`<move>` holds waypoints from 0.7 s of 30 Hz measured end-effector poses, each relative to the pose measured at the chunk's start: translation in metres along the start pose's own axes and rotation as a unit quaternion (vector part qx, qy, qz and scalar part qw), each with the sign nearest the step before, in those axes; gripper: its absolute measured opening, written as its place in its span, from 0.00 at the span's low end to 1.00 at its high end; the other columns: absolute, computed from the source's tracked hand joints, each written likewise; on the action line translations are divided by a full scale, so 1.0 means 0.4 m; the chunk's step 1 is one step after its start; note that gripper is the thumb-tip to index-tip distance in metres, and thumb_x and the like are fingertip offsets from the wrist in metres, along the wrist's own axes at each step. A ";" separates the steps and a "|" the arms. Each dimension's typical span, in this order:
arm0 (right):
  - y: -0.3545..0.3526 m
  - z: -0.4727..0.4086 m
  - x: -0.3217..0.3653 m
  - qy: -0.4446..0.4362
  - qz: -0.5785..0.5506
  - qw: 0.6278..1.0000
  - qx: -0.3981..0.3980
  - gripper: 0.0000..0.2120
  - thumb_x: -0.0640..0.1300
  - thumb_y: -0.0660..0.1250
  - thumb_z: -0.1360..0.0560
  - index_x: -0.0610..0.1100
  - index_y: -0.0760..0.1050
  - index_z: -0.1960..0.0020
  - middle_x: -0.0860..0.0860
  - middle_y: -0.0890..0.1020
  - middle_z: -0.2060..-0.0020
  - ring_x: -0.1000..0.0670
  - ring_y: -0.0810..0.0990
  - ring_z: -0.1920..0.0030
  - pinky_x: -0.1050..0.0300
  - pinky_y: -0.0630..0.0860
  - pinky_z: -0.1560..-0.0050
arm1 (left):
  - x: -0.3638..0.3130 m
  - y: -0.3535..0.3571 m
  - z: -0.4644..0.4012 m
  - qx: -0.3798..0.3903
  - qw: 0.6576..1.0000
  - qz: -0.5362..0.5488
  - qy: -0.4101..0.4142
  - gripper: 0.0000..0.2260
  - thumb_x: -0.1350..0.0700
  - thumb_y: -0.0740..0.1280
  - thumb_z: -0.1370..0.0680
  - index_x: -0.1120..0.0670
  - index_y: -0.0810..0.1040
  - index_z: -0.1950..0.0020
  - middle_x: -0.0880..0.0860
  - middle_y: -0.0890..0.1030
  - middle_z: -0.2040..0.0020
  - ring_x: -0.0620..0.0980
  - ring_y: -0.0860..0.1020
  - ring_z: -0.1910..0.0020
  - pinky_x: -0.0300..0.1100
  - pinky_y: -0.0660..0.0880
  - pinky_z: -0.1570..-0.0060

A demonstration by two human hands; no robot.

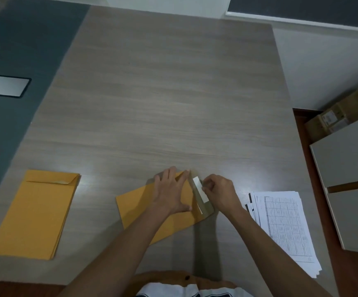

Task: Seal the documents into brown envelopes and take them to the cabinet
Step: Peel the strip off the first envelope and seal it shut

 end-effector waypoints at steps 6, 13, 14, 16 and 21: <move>0.043 0.102 -0.031 0.067 -0.030 0.997 0.031 0.05 0.47 0.72 0.28 0.45 0.83 0.57 0.51 0.84 0.68 0.56 0.81 0.67 0.63 0.79 0.58 | -0.003 0.033 0.061 0.012 0.999 0.027 0.013 0.68 0.28 0.74 0.47 0.43 0.29 0.24 0.57 0.47 0.23 0.63 0.44 0.24 0.68 0.49 0.29; 0.065 0.121 -0.026 0.096 -0.047 0.993 0.046 0.10 0.39 0.70 0.28 0.42 0.83 0.47 0.48 0.86 0.58 0.54 0.83 0.59 0.77 0.72 0.55 | -0.015 0.028 0.068 0.020 0.999 0.026 0.015 0.69 0.28 0.72 0.47 0.45 0.24 0.26 0.61 0.49 0.23 0.65 0.44 0.24 0.71 0.47 0.32; 0.064 0.120 -0.026 0.104 -0.051 0.992 0.045 0.10 0.39 0.70 0.28 0.42 0.84 0.48 0.48 0.86 0.58 0.55 0.82 0.59 0.74 0.74 0.53 | -0.018 0.028 0.070 0.027 0.999 0.024 0.019 0.69 0.28 0.73 0.47 0.45 0.24 0.27 0.62 0.47 0.23 0.66 0.42 0.24 0.72 0.46 0.32; 0.062 0.121 -0.025 0.115 -0.056 0.991 0.047 0.10 0.38 0.68 0.27 0.42 0.84 0.48 0.48 0.86 0.57 0.56 0.80 0.59 0.76 0.72 0.55 | -0.022 0.025 0.073 0.033 0.999 0.026 0.021 0.70 0.29 0.74 0.46 0.45 0.23 0.28 0.62 0.45 0.22 0.65 0.41 0.23 0.72 0.46 0.32; 0.064 0.128 -0.016 0.140 -0.077 0.985 0.065 0.15 0.35 0.61 0.27 0.43 0.84 0.48 0.49 0.86 0.55 0.50 0.84 0.52 0.71 0.74 0.54 | -0.029 0.012 0.075 0.021 0.999 0.027 0.029 0.69 0.31 0.75 0.45 0.44 0.22 0.28 0.62 0.48 0.24 0.65 0.44 0.24 0.72 0.49 0.32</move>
Point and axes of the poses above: each hand's wrist, its own z-axis away from the middle knuckle, its own y-axis out of the palm, x = y × z, the point moved 7 cm from there along -z, towards the middle knuckle
